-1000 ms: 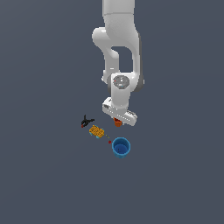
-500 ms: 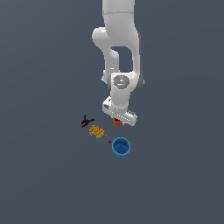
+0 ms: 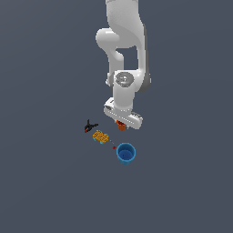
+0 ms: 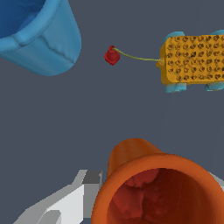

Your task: Pick up a designated object from a clutter of objects.

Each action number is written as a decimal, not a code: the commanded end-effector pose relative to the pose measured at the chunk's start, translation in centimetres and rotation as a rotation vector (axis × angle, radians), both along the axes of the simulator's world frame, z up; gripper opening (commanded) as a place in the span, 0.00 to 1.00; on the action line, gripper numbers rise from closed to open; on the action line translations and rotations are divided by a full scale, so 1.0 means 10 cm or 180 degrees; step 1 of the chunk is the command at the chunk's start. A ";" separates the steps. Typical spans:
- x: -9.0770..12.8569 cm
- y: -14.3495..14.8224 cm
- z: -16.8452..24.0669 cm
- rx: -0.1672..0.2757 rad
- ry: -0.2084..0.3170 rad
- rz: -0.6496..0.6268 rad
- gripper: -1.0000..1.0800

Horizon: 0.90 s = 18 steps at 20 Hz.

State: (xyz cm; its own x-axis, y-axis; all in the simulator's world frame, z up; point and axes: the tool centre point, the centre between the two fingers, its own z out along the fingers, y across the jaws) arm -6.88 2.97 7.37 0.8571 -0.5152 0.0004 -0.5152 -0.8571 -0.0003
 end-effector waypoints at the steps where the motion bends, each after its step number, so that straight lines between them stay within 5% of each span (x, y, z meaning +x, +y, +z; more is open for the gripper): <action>1: 0.06 -0.03 0.15 0.0000 -0.0004 0.0000 0.00; 18: 0.60 -0.38 1.63 0.0004 -0.0002 0.0000 0.00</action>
State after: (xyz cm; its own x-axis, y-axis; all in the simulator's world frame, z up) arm -1.40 -0.46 22.21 0.8569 -0.5154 0.0003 -0.5154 -0.8569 -0.0018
